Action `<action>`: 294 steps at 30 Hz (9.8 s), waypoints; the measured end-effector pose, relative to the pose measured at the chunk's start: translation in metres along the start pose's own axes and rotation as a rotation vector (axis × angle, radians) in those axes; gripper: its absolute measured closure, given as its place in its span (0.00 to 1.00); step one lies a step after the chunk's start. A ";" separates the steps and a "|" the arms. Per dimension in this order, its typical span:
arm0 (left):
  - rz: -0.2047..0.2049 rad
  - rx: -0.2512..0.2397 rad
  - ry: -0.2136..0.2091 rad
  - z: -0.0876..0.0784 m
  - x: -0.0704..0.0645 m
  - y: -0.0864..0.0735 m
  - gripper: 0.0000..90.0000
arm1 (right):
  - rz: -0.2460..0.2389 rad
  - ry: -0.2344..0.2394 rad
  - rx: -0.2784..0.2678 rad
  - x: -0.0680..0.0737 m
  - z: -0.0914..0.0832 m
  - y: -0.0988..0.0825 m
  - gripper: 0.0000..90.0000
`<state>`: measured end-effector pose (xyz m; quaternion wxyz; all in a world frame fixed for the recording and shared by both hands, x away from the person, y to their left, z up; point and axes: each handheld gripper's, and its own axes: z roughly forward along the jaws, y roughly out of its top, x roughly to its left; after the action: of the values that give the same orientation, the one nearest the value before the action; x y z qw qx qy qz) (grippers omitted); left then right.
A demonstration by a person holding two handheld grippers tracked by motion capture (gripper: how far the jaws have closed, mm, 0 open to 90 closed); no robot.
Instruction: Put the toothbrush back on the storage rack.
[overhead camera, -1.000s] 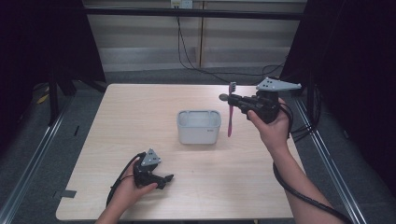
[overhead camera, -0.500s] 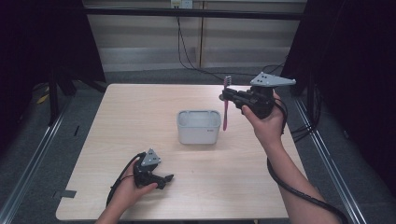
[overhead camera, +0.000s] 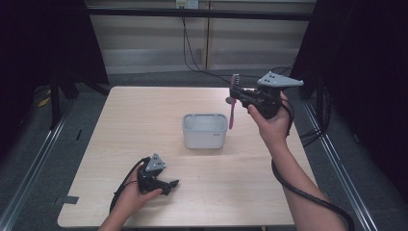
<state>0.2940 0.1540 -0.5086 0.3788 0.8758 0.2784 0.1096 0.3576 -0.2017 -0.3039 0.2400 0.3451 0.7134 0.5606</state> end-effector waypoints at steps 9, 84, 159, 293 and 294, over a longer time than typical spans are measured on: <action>0.001 0.000 -0.003 0.000 0.000 0.000 0.16 | -0.007 -0.001 -0.001 0.000 0.010 0.003 0.94; -0.001 -0.001 0.002 0.000 0.000 0.000 0.16 | 0.043 -0.022 0.093 -0.006 0.051 -0.065 0.94; -0.002 -0.002 0.003 0.000 0.000 0.000 0.16 | 0.054 -0.048 0.169 -0.011 0.059 -0.103 0.91; -0.007 -0.004 0.010 0.000 -0.001 -0.001 0.17 | 0.002 0.116 0.346 -0.018 -0.008 -0.133 0.19; -0.007 -0.003 0.010 -0.001 -0.001 0.000 0.17 | -0.007 0.119 0.355 -0.017 -0.009 -0.135 0.19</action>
<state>0.2925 0.1538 -0.5085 0.3791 0.8737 0.2832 0.1130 0.3318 -0.2380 -0.4328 0.1344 0.3459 0.8153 0.4444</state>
